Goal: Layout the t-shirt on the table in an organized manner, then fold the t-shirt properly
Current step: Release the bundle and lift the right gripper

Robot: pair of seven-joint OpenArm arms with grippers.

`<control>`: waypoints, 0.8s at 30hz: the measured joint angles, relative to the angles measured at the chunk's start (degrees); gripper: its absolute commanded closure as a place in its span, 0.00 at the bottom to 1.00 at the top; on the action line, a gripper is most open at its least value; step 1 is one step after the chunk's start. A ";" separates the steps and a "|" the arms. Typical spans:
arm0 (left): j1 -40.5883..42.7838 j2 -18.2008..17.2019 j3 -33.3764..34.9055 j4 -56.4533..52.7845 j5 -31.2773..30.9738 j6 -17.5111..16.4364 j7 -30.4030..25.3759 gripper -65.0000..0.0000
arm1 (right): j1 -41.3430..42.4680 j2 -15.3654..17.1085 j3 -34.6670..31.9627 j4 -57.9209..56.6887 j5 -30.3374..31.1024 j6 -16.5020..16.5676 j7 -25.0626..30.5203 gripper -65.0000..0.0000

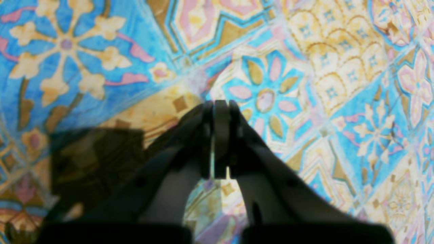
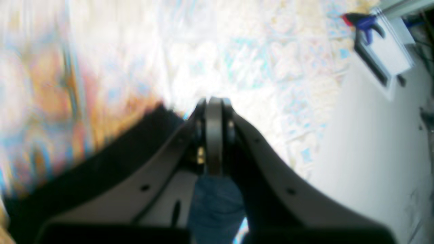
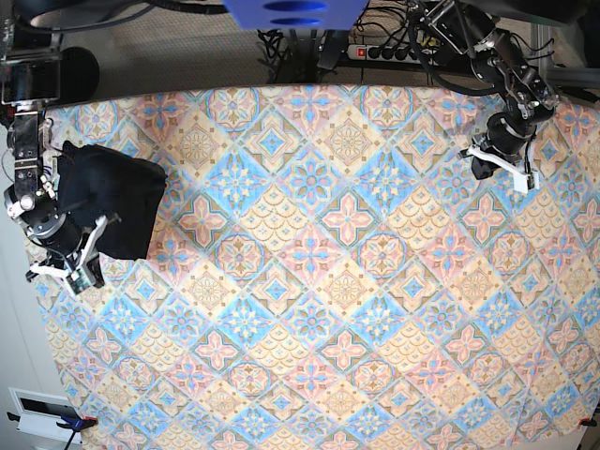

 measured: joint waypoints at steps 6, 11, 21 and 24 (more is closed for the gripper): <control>0.02 0.11 0.02 0.00 0.13 -0.02 -0.02 1.00 | -3.80 -15.67 9.97 10.19 1.66 0.42 -12.28 1.00; 0.00 0.11 0.04 0.00 0.15 0.00 -0.02 1.00 | -4.76 -25.97 12.61 13.99 -5.05 -0.46 -17.88 1.00; 0.02 0.13 0.15 0.00 0.15 0.00 0.00 1.00 | -10.14 -34.25 12.37 13.66 -16.63 -0.31 -18.60 1.00; 0.00 0.13 0.15 -0.11 0.15 0.00 0.00 1.00 | -12.13 -34.82 12.55 13.64 -16.68 -0.31 -18.97 1.00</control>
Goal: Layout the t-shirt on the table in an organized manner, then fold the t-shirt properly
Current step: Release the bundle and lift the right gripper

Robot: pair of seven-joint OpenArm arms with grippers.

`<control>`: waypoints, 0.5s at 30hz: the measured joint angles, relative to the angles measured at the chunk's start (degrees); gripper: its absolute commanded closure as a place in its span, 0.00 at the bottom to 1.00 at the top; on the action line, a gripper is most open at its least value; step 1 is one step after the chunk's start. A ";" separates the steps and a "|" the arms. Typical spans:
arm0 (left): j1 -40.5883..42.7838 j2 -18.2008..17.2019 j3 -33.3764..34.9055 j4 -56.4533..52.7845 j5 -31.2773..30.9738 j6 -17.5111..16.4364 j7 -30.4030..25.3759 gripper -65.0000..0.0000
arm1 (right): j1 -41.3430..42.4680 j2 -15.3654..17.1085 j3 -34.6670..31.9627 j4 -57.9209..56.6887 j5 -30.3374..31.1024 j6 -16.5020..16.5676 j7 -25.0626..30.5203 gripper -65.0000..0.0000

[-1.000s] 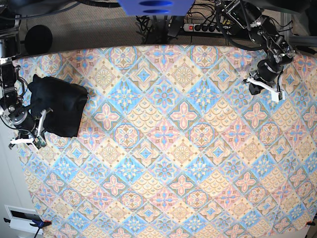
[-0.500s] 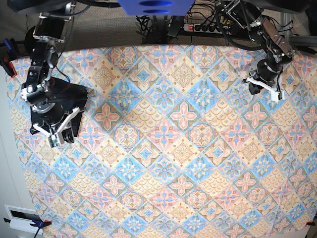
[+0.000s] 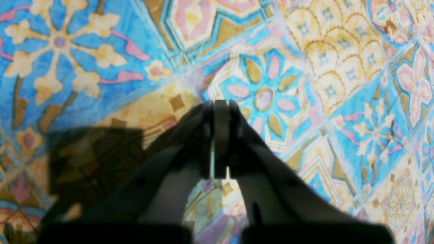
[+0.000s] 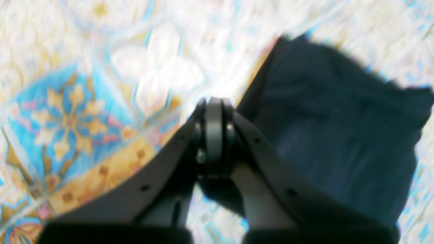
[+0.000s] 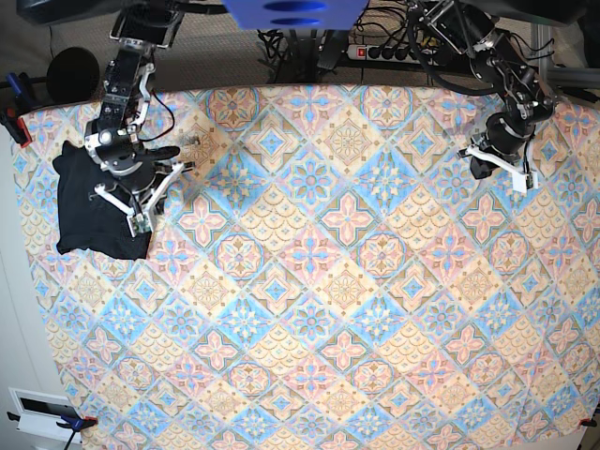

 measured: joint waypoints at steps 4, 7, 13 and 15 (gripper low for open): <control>0.00 0.04 0.00 0.00 0.00 -0.02 0.00 1.00 | -0.48 0.02 0.04 -1.22 0.07 0.00 0.35 1.00; 0.00 0.02 0.00 0.00 0.00 0.00 0.00 1.00 | -1.05 -0.02 0.07 -3.23 0.11 0.02 0.33 1.00; 0.02 0.02 0.00 0.00 0.00 -0.02 0.00 1.00 | -1.07 0.15 0.11 -7.19 0.07 -0.04 0.81 1.00; 0.15 0.02 0.00 0.00 0.00 0.00 0.00 1.00 | -1.09 0.20 0.11 -7.67 0.04 -0.02 0.81 1.00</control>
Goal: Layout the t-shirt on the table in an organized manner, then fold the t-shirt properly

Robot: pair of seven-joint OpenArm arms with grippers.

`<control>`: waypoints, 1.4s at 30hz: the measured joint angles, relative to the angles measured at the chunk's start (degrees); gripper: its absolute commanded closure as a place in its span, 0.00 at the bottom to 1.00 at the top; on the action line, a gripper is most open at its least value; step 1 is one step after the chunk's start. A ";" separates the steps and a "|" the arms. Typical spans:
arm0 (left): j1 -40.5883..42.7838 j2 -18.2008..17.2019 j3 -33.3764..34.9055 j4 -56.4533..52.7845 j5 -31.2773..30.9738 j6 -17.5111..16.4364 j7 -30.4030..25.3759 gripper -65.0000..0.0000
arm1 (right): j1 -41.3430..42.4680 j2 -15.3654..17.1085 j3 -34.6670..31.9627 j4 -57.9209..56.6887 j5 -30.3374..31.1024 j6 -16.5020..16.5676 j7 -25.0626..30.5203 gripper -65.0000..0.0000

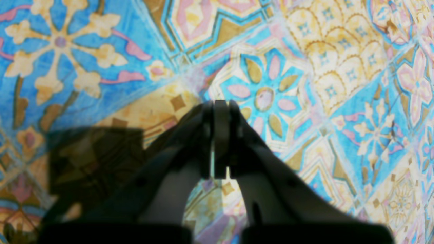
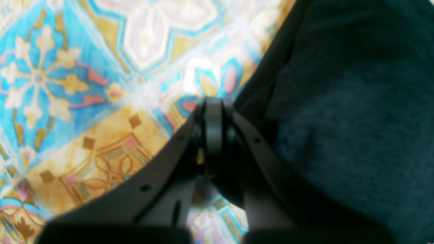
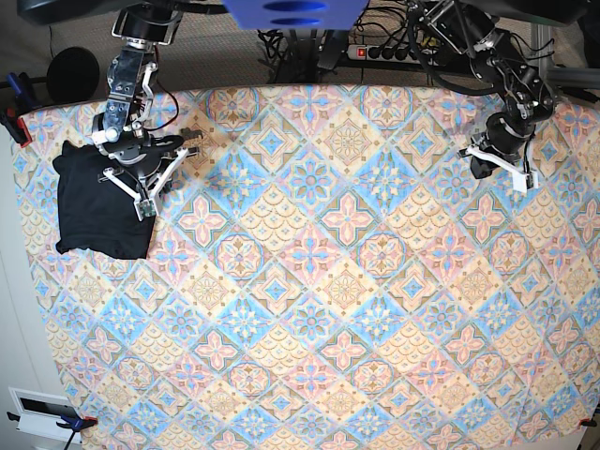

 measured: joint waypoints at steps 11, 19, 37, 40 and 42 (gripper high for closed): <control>0.17 0.11 0.00 0.00 -0.04 -0.02 0.00 1.00 | -0.83 0.31 5.35 -0.37 0.22 -0.02 0.09 1.00; 0.00 0.11 0.00 0.00 0.00 0.00 0.00 1.00 | -3.39 0.15 5.35 -0.35 0.44 0.00 0.81 1.00; 6.36 -0.22 6.82 21.31 -0.35 -0.26 0.39 1.00 | -8.09 0.33 13.70 11.96 0.92 0.35 1.20 1.00; 9.31 -0.17 7.63 25.14 -0.20 -0.28 0.50 1.00 | -12.96 0.00 14.36 12.76 0.26 0.39 3.43 1.00; 11.39 -0.17 7.72 25.97 -0.70 -0.31 0.35 1.00 | -16.44 -0.09 15.56 13.31 0.68 0.48 7.43 1.00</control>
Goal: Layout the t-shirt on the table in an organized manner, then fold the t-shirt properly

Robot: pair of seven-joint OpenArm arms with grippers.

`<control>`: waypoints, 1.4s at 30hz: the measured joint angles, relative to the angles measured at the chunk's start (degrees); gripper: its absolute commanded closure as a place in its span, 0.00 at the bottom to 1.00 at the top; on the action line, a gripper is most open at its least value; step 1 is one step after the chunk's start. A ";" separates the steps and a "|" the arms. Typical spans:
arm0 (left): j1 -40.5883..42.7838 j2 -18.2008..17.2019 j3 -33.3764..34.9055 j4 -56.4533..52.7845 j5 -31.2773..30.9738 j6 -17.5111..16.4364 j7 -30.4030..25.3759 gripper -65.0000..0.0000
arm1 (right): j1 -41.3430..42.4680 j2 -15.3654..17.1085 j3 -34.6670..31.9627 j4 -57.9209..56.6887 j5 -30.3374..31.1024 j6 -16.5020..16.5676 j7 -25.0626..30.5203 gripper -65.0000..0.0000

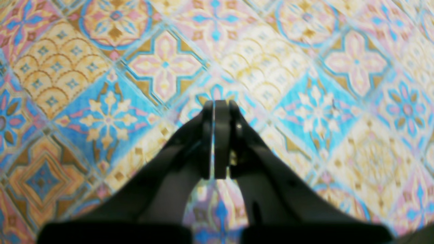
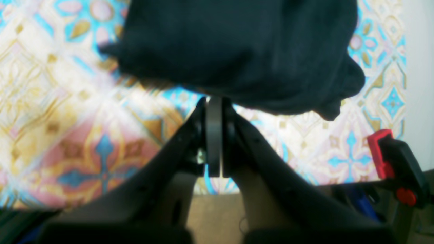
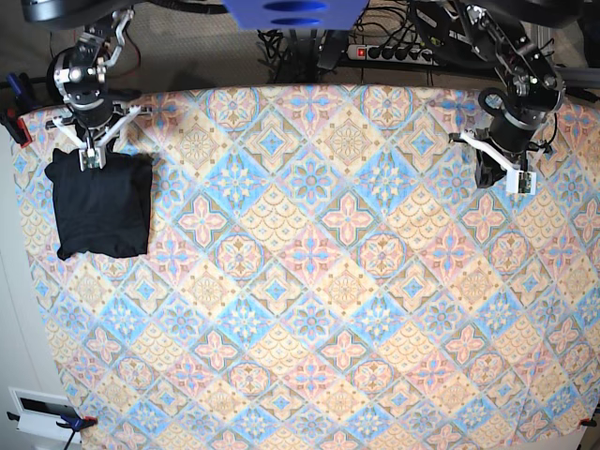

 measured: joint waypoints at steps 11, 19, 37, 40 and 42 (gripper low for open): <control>12.81 2.45 -0.09 0.02 0.50 0.26 -0.09 1.00 | -17.59 1.62 4.28 -0.11 0.26 -0.22 11.54 1.00; 22.64 9.27 -0.37 -0.52 0.48 0.33 -0.50 1.00 | -23.91 1.68 4.24 -4.55 7.23 0.20 11.19 1.00; 6.01 1.99 -0.26 -69.24 11.63 0.92 -26.86 1.00 | -4.90 1.66 4.48 -65.00 21.07 -0.74 11.58 1.00; 1.20 1.70 -0.35 -81.09 18.75 1.03 -39.91 1.00 | -0.74 1.77 4.17 -73.44 20.76 -1.05 16.94 1.00; -2.89 1.62 2.23 -89.61 26.73 0.68 -49.88 1.00 | 2.58 1.70 2.51 -79.95 18.86 -0.92 22.58 1.00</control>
